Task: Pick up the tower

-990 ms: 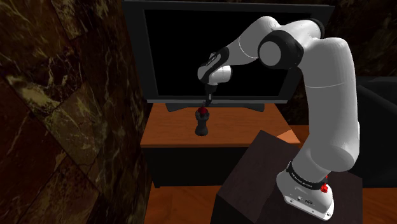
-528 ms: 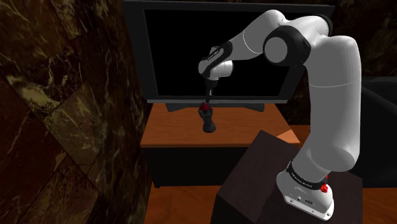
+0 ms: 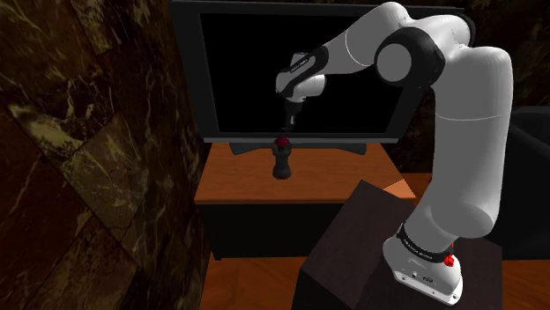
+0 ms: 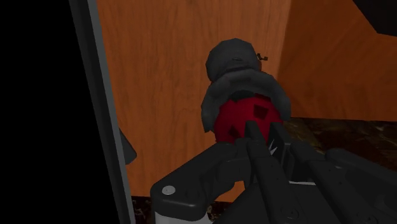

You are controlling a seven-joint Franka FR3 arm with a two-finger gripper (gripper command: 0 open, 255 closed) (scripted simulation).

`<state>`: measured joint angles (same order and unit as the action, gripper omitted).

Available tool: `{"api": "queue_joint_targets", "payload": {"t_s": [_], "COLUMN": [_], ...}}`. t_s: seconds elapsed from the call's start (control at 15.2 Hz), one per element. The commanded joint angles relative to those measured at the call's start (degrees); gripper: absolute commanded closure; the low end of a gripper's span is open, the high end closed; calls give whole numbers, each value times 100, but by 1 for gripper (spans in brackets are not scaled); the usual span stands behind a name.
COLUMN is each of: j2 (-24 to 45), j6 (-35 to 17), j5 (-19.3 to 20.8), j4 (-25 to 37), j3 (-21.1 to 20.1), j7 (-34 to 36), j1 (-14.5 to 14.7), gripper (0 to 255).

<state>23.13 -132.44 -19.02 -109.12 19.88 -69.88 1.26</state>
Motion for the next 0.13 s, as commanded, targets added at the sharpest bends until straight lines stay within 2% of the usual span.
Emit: {"api": "queue_joint_targets", "payload": {"t_s": [0.0, 0.07], "j2": [-48, -47], "j6": [80, 80], "j5": [34, 34], "j4": [41, 42], "j3": [20, 20], "j7": [21, 21], "j1": [2, 1], "gripper": [255, 255]}}
